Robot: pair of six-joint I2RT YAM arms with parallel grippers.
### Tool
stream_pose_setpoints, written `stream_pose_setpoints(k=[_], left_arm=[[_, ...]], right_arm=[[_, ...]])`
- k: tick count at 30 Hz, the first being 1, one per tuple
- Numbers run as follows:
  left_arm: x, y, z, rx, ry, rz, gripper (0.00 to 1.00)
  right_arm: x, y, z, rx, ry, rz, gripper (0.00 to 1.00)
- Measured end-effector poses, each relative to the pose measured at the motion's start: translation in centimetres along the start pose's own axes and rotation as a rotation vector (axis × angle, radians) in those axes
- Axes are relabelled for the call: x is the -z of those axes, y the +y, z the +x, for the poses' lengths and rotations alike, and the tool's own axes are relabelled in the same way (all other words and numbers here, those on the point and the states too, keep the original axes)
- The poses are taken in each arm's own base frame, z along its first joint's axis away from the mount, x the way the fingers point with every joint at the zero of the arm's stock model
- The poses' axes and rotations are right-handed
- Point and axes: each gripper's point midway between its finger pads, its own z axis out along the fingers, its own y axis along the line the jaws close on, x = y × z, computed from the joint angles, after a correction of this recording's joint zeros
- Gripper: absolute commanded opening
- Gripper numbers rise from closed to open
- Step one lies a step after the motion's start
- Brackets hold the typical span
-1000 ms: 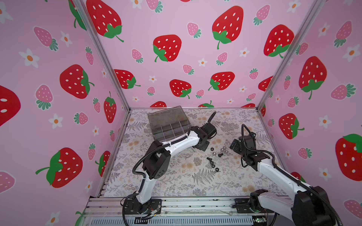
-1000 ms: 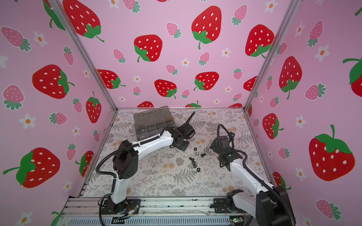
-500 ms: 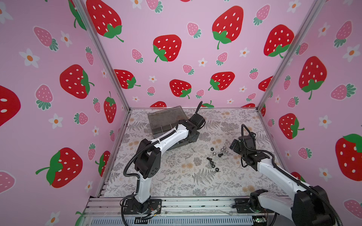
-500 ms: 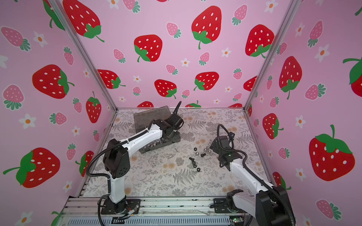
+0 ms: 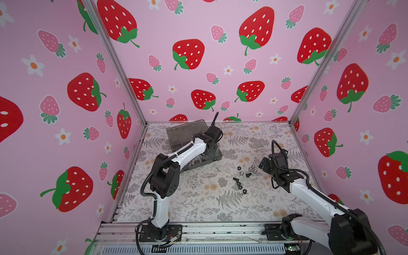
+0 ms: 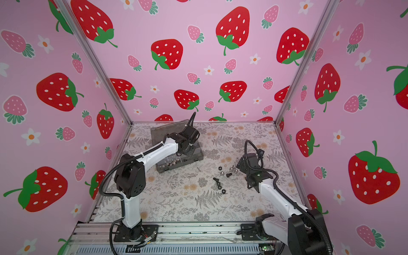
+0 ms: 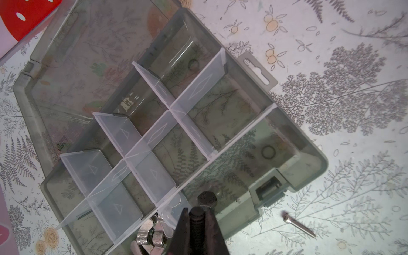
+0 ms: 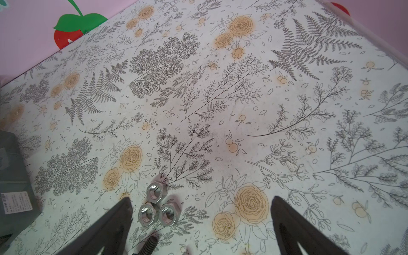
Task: Sort the screws and nuts into containers
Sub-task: Place the screw into the container.
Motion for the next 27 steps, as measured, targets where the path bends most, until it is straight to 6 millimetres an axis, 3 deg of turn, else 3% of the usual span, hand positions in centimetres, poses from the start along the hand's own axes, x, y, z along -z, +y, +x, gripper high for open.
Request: stream_pose_setpoints(k=[12, 15, 22, 27], left_arm=[[-4.2, -1.3, 1.6, -0.051, 0.074, -0.003, 0.00], [-4.6, -1.5, 1.9, -0.053, 0.082, -0.001, 0.01], [-4.9, -1.6, 2.2, -0.054, 0.083, 0.004, 0.16], [-5.0, -1.6, 2.7, -0.058, 0.090, 0.006, 0.19]], right_arm=[[-0.4, 0.0, 0.2, 0.004, 0.008, 0.005, 1.00], [-0.5, 0.0, 0.3, 0.005, 0.009, 0.006, 1.00], [-0.6, 0.2, 0.3, 0.004, 0.011, -0.002, 1.00], [-0.3, 0.3, 0.1, -0.001, 0.003, -0.008, 1.00]])
